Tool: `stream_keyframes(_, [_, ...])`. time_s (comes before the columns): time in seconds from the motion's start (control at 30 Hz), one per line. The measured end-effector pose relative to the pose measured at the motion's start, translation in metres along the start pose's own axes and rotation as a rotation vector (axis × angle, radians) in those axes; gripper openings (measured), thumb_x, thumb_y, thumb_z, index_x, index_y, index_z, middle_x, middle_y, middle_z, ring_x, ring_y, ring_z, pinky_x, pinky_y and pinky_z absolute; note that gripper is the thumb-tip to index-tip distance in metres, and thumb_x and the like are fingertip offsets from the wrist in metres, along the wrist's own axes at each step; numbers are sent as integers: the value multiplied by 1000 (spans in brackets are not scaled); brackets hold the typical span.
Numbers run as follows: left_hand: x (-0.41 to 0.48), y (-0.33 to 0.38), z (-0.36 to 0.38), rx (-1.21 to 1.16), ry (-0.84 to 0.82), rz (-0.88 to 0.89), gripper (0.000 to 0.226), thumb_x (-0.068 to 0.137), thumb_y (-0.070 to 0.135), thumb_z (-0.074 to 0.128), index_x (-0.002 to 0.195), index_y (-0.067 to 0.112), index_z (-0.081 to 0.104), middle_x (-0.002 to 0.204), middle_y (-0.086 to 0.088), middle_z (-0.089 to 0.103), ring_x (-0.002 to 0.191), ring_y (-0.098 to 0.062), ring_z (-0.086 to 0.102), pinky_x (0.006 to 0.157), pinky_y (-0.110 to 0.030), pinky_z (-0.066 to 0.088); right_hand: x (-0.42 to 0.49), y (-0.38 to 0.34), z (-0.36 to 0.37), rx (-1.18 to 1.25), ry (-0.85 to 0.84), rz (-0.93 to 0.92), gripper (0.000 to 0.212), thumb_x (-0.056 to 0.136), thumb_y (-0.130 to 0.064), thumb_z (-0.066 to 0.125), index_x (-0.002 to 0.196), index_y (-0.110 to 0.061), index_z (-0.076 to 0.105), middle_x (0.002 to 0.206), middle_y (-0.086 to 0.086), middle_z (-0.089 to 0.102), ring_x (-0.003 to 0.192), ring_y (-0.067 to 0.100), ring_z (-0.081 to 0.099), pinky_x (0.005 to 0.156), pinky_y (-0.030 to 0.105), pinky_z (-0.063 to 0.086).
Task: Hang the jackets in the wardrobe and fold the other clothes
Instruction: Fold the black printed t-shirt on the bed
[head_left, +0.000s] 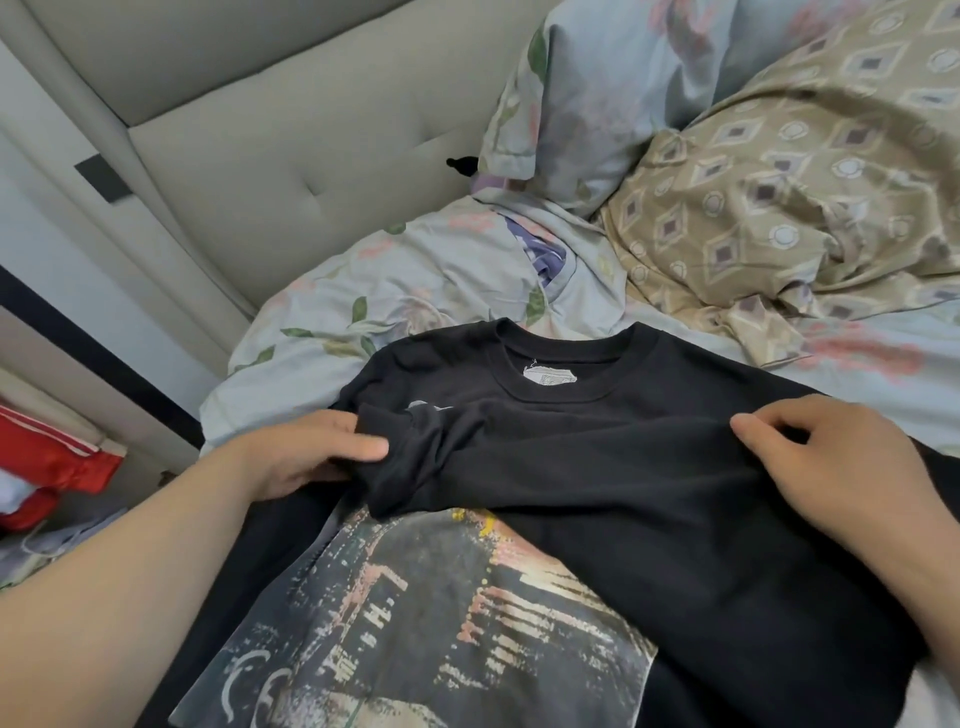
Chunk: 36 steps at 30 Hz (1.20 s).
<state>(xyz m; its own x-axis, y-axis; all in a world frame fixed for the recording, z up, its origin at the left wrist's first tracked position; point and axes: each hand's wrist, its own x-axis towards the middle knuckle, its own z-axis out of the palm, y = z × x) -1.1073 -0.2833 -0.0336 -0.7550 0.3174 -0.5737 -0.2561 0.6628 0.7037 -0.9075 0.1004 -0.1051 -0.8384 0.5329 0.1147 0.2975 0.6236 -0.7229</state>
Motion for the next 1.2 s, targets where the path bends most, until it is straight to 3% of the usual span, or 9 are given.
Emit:
stream_keyframes(0.07, [-6, -5, -1, 97, 128, 10, 27, 79, 14, 78, 105, 11, 75, 106, -7, 76, 96, -22, 73, 86, -34, 51, -3, -1, 1, -35, 9, -16, 19, 85, -42, 62, 67, -48, 61, 81, -19, 61, 83, 17, 57, 76, 37, 45])
stream_keyframes(0.2, [-12, -10, -14, -415, 521, 210, 18, 90, 5, 60, 100, 15, 71, 96, 2, 76, 87, -14, 68, 75, -26, 47, -2, -3, 0, -63, 4, -2, 22, 85, -40, 61, 65, -48, 57, 81, -17, 61, 83, 18, 57, 78, 38, 46])
stream_keyframes(0.37, [0, 12, -33, -657, 587, 207, 14, 101, 24, 53, 102, 21, 67, 99, 4, 74, 85, -12, 69, 77, -31, 52, -3, -3, 1, -86, 26, -31, 17, 89, -34, 58, 74, -42, 60, 89, -7, 68, 86, 24, 59, 79, 40, 47])
stream_keyframes(0.63, [40, 46, -13, 121, 345, -16, 36, 94, -4, 54, 120, 19, 64, 117, -4, 68, 107, -27, 61, 101, -43, 46, 0, 6, 4, -301, 19, -30, 17, 91, -26, 57, 96, -23, 73, 99, 1, 66, 94, 32, 57, 82, 42, 44])
stream_keyframes(0.73, [59, 50, -17, 195, 504, -21, 33, 95, -2, 54, 125, 10, 62, 116, -10, 65, 94, -24, 58, 76, -29, 46, 1, 4, -1, -250, 79, 1, 16, 91, -28, 59, 89, -21, 73, 87, 3, 69, 85, 32, 59, 73, 38, 46])
stream_keyframes(0.9, [61, 30, 14, 590, 1142, 235, 35, 92, 23, 58, 122, 7, 64, 127, -23, 56, 118, -43, 50, 101, -48, 42, -2, 1, 3, -397, 230, -54, 25, 92, -24, 60, 103, -6, 73, 95, 19, 68, 87, 43, 60, 79, 50, 49])
stream_keyframes(1.0, [51, 13, 74, 797, 842, 624, 57, 86, 47, 51, 130, 13, 60, 141, -16, 51, 133, -38, 43, 111, -50, 33, -15, -12, 6, -428, 253, -314, 48, 87, -42, 51, 112, -7, 70, 119, 20, 65, 106, 42, 60, 100, 54, 39])
stream_keyframes(1.07, [45, 1, 106, 921, 512, 615, 85, 77, 71, 42, 150, 26, 39, 162, -4, 25, 150, -28, 19, 120, -48, 16, -26, -25, 14, -472, 18, -456, 69, 83, -64, 40, 127, -18, 66, 143, 15, 53, 132, 34, 50, 116, 48, 26])
stream_keyframes(1.2, [50, -5, 118, 1025, 230, 334, 119, 57, 88, 39, 155, 39, -8, 165, 5, -15, 151, -17, -14, 123, -45, -1, -35, -19, 25, -622, -504, -464, 112, 62, -96, 10, 154, -36, -11, 161, -2, -24, 149, 19, -26, 119, 42, -18])
